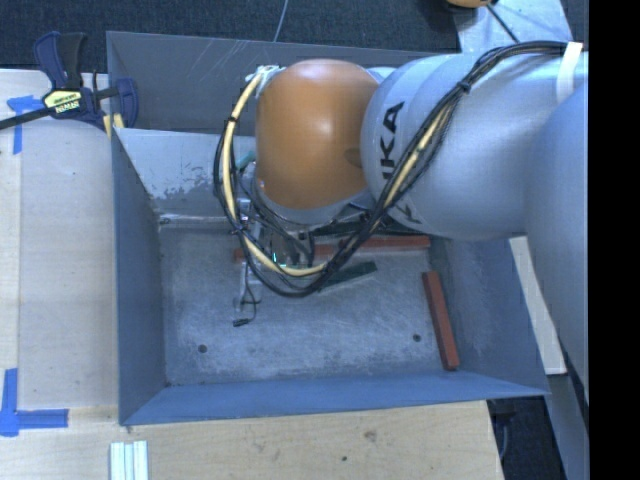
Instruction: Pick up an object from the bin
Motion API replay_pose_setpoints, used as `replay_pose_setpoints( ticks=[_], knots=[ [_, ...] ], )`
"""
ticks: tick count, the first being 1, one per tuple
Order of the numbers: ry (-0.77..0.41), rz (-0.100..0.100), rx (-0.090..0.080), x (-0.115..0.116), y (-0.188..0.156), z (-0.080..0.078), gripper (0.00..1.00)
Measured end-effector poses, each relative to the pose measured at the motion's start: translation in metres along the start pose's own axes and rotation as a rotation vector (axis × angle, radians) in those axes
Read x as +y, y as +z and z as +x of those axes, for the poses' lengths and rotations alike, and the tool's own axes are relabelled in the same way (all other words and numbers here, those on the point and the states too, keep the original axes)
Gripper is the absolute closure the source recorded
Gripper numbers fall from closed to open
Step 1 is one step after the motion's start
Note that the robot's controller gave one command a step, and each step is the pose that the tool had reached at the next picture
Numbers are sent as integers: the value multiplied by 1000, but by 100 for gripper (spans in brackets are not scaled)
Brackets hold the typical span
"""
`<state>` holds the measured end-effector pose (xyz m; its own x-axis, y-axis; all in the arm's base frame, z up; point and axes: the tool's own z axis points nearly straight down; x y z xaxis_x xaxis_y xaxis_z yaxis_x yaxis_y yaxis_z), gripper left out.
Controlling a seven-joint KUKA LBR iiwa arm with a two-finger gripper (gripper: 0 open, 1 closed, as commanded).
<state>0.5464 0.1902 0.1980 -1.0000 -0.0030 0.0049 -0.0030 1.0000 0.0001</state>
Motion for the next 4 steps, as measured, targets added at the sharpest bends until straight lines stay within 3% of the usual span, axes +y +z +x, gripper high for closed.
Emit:
replay_pose_setpoints(
  ticks=[1,2,3,4],
  knots=[
    [4,-1,-8,-1,-4,-2,0],
    [8,-5,-17,-8,36,-32,0],
    [-52,-1,-11,-28,113,-64,0],
    [-33,0,-8,-73,117,-68,0]
  ],
)
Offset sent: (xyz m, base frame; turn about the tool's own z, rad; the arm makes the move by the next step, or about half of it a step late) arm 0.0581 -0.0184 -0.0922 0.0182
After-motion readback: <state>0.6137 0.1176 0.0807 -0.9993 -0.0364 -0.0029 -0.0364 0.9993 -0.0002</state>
